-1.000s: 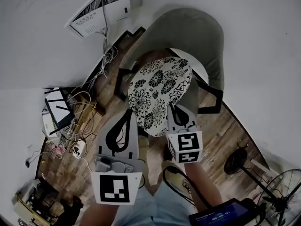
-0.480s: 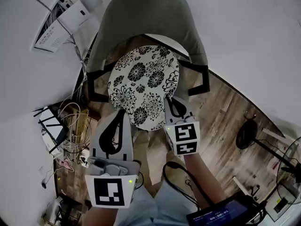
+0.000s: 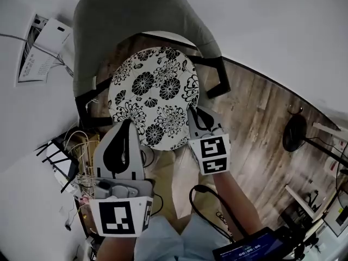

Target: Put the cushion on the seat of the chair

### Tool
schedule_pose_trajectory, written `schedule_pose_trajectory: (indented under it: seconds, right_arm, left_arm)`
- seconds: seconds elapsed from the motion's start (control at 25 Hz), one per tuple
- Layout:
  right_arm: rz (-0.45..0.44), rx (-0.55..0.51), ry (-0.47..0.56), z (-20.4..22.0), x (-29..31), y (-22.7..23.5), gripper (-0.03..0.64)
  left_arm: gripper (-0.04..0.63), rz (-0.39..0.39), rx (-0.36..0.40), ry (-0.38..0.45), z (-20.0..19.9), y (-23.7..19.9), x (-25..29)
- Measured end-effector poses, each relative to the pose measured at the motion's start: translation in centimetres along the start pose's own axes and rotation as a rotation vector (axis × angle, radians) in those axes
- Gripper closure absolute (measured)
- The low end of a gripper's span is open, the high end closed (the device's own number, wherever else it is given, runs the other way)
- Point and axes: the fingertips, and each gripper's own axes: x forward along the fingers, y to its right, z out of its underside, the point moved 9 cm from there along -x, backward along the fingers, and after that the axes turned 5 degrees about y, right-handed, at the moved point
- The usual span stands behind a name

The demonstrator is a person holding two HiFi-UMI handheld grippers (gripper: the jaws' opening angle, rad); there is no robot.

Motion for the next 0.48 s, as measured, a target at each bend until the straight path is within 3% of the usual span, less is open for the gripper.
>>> schedule_pose_trajectory:
  seconds: [0.32, 0.48]
  right_arm:
    - [0.034, 0.031, 0.034, 3.2, -0.4, 2.2, 0.577]
    - [0.062, 0.056, -0.005, 4.8, 0.7, 3.2, 0.575]
  left_arm:
    - [0.586, 0.081, 0.031, -0.003, 2.8, 3.0, 3.1]
    - [0.586, 0.103, 0.03, -0.011, 3.2, 2.5, 4.6]
